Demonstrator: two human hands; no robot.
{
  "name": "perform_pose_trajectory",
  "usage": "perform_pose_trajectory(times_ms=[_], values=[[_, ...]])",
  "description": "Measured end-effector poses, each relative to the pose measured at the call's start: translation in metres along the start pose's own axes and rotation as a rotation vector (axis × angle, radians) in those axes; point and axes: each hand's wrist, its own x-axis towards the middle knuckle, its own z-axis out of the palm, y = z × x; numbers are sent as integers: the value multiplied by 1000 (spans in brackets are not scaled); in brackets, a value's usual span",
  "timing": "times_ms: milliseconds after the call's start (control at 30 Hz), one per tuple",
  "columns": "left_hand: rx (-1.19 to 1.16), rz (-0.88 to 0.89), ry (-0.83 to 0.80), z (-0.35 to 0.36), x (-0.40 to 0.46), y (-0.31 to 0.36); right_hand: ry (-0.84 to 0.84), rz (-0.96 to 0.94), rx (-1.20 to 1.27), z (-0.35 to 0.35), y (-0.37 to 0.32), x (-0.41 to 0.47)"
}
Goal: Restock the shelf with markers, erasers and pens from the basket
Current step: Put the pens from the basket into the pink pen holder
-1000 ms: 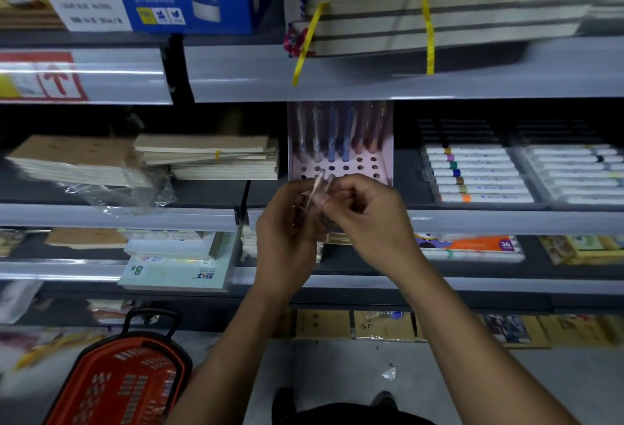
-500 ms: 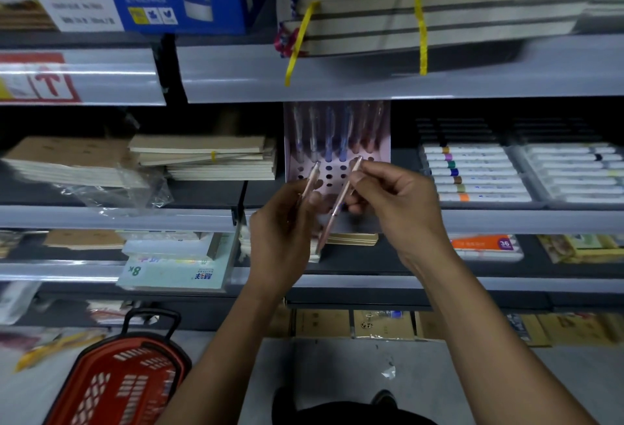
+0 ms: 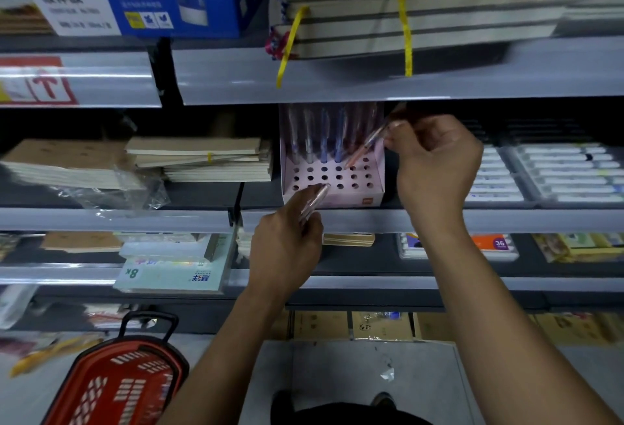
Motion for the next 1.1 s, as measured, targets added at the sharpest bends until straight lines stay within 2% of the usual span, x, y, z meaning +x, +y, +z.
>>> perform_pose_trajectory(times_ms=[233, 633, 833, 1000, 1100], values=[[3, -17, -4, -3, -1, 3, 53, -95, -198, 12, 9, 7], [16, -16, -21, -4, 0, 0, -144, -217, -483, 23, -2, 14], [3, -28, -16, -2, 0, 0, -207, -215, -593, 23, 0, 20], [-34, -38, -22, -2, 1, 1, -198, -206, -612, 22, -1, 19], [-150, -53, -33, -1, 0, 2, -180, -226, -619, 21, 1, 15]])
